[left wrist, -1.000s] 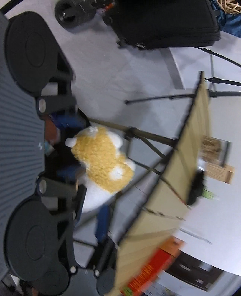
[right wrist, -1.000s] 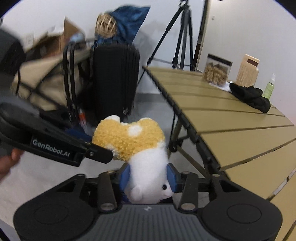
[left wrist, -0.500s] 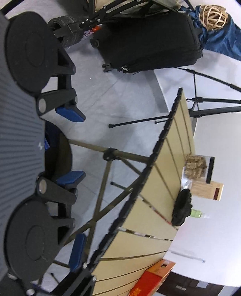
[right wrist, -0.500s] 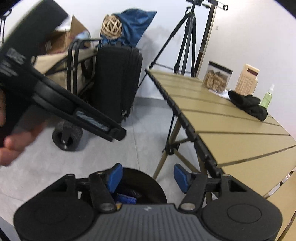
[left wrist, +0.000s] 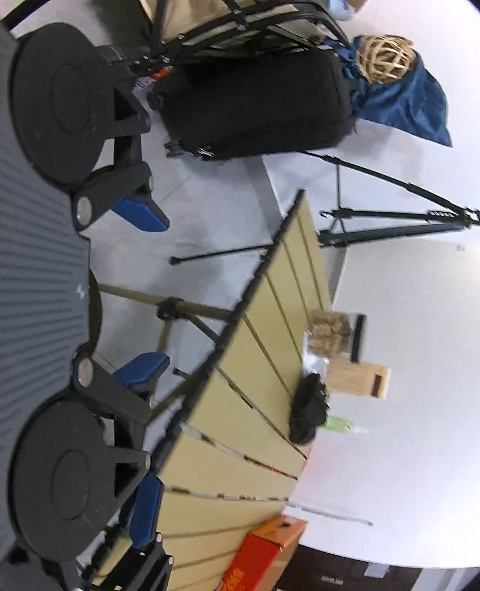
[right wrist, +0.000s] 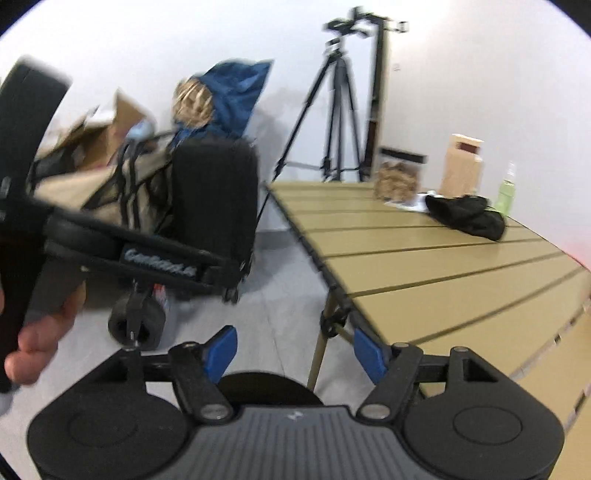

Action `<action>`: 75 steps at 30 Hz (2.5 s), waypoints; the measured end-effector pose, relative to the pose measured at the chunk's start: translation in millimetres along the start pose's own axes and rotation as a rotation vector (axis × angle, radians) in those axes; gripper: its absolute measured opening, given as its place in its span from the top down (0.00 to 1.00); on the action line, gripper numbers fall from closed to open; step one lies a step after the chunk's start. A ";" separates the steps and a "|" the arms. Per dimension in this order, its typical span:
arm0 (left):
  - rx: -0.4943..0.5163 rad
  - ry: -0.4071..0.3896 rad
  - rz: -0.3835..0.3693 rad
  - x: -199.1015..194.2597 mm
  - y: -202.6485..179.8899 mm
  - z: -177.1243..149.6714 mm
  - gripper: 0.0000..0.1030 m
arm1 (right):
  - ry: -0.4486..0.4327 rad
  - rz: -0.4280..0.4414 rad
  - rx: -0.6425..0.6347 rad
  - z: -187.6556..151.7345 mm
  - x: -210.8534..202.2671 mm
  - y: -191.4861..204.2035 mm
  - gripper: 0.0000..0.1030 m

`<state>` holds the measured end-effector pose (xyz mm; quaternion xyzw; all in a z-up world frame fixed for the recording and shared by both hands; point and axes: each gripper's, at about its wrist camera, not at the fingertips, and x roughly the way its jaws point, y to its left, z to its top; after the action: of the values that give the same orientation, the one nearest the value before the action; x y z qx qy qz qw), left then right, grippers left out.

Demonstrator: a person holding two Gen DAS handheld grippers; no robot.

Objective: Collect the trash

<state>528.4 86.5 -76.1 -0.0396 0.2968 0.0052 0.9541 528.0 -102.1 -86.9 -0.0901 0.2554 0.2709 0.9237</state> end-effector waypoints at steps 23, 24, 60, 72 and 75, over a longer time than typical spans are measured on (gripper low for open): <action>0.135 -0.336 -0.169 -167.8 -140.8 -3.4 0.04 | -0.246 -0.536 0.346 -45.3 -238.3 -119.1 0.17; 0.129 -0.331 -0.166 -180.8 -138.9 -11.0 0.03 | -0.218 -0.558 0.352 -53.3 -251.7 -112.6 0.17; 0.040 -0.248 -0.018 -475.4 -67.6 -210.2 0.00 | -0.129 -0.321 0.229 -162.4 -487.9 166.0 0.00; 0.054 -0.255 -0.018 -483.6 -66.6 -212.8 0.00 | -0.150 -0.325 0.228 -161.9 -498.0 172.7 0.00; 0.058 -0.258 -0.016 -486.9 -65.7 -214.6 0.00 | -0.152 -0.324 0.228 -161.8 -499.6 173.7 0.00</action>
<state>8.0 10.7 28.4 -0.0132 0.1712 -0.0060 0.9851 3.5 -233.1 30.3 -0.0042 0.1962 0.0943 0.9760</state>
